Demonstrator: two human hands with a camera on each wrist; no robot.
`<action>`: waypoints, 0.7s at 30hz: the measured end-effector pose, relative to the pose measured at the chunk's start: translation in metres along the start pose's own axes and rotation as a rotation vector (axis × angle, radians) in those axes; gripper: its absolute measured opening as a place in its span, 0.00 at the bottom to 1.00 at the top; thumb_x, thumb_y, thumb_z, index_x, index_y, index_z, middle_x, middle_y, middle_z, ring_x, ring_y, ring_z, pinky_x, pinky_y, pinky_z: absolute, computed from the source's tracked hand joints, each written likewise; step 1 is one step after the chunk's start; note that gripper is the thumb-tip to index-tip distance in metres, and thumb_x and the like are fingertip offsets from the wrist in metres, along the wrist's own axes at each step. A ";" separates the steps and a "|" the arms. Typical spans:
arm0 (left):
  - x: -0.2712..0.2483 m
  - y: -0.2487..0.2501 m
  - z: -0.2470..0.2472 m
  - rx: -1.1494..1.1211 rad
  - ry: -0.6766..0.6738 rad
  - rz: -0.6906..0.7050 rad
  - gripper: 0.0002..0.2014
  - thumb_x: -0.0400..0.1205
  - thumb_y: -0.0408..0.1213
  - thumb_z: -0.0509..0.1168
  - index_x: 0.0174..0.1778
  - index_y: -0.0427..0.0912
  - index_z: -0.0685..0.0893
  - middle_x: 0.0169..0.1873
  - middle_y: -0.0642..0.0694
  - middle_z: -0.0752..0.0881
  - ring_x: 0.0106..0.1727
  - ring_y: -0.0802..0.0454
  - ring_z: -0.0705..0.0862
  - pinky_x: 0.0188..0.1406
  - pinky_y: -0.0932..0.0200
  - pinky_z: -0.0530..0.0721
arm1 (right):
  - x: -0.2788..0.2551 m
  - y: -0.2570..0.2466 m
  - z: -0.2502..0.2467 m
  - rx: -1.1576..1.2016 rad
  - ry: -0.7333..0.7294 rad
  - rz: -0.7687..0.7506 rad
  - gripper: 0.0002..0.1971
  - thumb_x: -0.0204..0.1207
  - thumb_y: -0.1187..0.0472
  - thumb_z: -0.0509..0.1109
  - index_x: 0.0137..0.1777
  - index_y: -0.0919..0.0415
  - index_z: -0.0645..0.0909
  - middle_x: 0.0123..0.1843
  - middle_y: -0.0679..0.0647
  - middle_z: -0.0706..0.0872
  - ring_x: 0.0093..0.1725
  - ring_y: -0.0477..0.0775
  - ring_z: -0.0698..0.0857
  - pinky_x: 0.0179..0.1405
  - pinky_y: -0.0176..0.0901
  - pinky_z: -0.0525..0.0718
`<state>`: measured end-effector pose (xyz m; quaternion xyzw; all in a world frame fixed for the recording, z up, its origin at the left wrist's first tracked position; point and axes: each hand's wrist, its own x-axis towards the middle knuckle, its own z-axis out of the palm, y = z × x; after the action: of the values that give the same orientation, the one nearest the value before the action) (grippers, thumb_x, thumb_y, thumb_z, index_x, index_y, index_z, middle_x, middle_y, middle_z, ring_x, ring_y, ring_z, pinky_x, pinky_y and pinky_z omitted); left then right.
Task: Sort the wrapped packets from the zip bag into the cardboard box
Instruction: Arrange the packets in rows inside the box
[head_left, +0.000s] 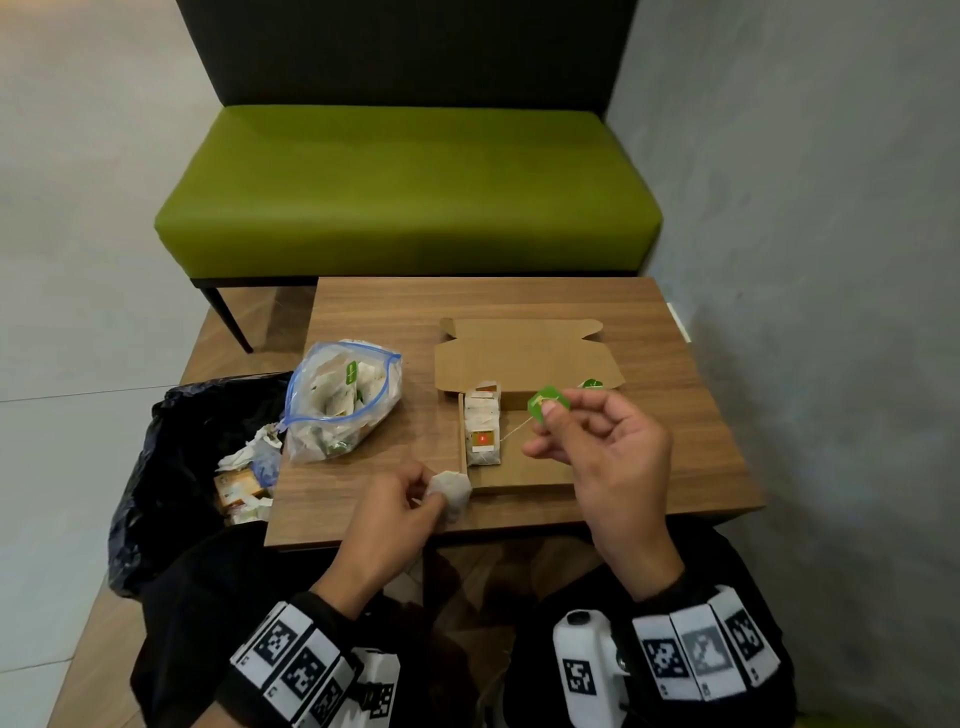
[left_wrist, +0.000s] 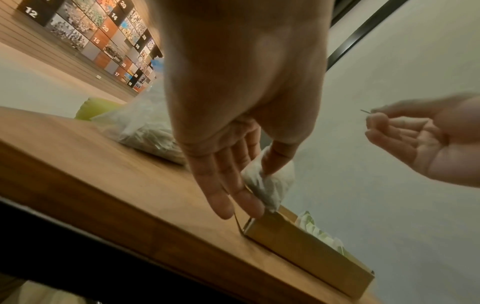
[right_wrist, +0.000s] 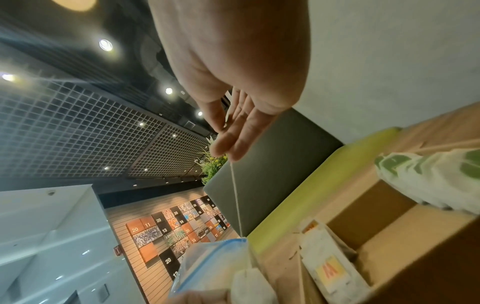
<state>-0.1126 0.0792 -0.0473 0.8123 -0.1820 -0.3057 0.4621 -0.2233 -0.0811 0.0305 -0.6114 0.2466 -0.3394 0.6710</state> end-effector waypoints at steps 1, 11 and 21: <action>0.000 -0.001 0.001 0.001 -0.003 -0.003 0.05 0.77 0.30 0.69 0.41 0.45 0.86 0.35 0.45 0.91 0.35 0.46 0.90 0.41 0.40 0.89 | 0.002 -0.001 0.002 0.006 0.000 -0.003 0.05 0.77 0.69 0.74 0.50 0.69 0.84 0.37 0.64 0.91 0.32 0.61 0.91 0.35 0.47 0.91; -0.007 0.004 0.013 0.194 -0.198 0.162 0.07 0.72 0.44 0.72 0.45 0.57 0.87 0.36 0.56 0.90 0.38 0.61 0.87 0.41 0.58 0.87 | -0.009 -0.004 0.011 0.036 -0.030 0.083 0.05 0.76 0.74 0.74 0.50 0.70 0.81 0.38 0.65 0.92 0.36 0.65 0.92 0.40 0.57 0.92; 0.005 -0.009 0.017 -0.075 -0.104 0.042 0.10 0.81 0.30 0.67 0.41 0.49 0.90 0.34 0.53 0.92 0.37 0.55 0.89 0.37 0.59 0.86 | -0.023 -0.007 0.003 0.060 -0.135 0.203 0.06 0.75 0.75 0.73 0.49 0.68 0.86 0.40 0.64 0.93 0.39 0.65 0.93 0.39 0.47 0.92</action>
<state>-0.1200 0.0695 -0.0636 0.7734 -0.2113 -0.3444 0.4886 -0.2368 -0.0617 0.0362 -0.5843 0.2511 -0.2349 0.7351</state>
